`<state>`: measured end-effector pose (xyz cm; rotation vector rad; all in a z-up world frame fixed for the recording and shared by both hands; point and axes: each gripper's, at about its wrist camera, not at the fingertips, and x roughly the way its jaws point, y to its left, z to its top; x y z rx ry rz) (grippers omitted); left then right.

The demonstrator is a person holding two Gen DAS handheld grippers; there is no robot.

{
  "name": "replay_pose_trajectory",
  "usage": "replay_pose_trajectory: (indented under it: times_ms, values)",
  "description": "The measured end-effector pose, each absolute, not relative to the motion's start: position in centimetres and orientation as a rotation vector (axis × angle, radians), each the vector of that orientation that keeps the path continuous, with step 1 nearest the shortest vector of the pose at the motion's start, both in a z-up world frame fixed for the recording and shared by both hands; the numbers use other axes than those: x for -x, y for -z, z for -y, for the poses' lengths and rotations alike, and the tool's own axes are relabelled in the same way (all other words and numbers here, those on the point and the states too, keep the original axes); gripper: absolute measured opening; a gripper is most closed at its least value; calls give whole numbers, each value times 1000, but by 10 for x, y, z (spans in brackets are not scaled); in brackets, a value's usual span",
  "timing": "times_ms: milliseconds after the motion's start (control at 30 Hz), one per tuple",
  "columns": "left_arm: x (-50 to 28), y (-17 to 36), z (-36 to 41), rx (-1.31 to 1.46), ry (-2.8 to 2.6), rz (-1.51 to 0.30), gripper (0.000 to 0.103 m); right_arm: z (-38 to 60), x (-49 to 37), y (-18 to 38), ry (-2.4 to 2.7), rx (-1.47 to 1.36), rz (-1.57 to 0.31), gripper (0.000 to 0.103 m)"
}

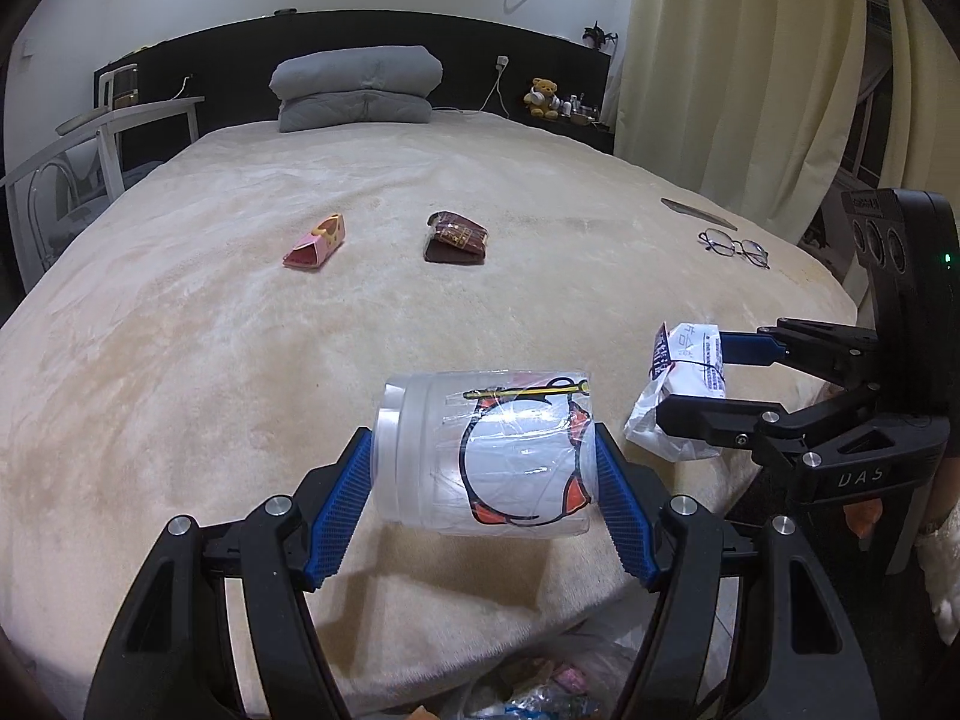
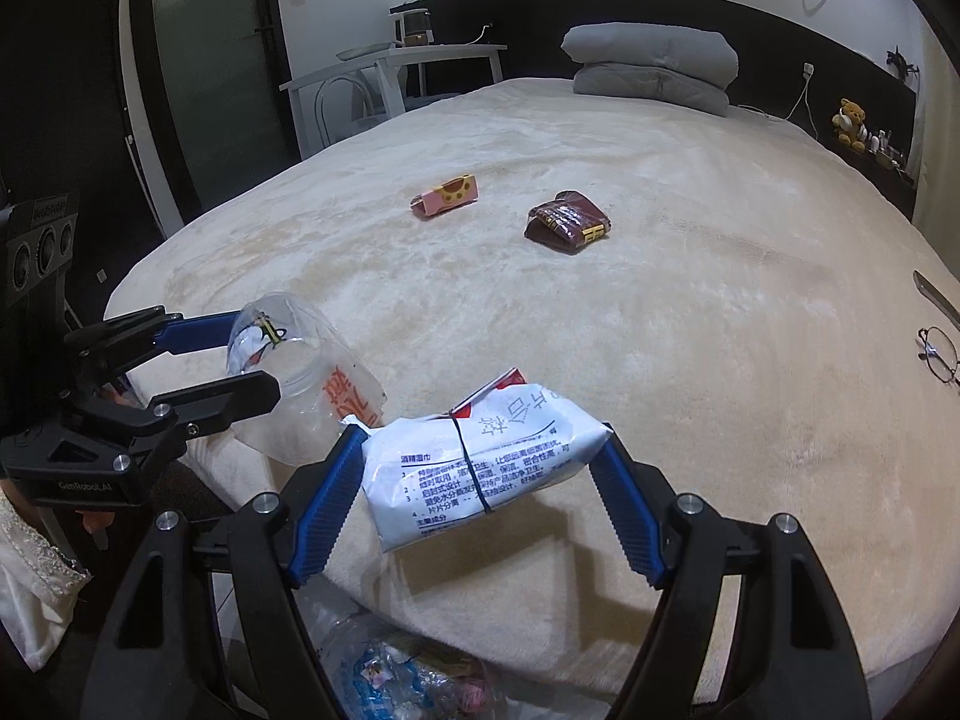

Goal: Collect trash
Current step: 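Carry the clear cup and white packet off the bed edge over the bag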

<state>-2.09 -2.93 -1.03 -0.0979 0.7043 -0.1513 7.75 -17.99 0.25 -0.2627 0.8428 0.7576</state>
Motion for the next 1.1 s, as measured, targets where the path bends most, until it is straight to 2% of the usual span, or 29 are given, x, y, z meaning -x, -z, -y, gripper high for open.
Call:
replay_pose_trajectory:
  times_ms: [300, 733, 1100]
  values:
    - [63, 29, 52, 101, 166, -754, 70, 187, -35, 8, -757, 283, -864, 75]
    - [97, 55, 77, 89, 227, -875, 70, 208, -4, 43, -788, 312, -998, 75]
    - [92, 107, 108, 28, 261, -1150, 70, 215, 0, 99, -756, 340, -1248, 75]
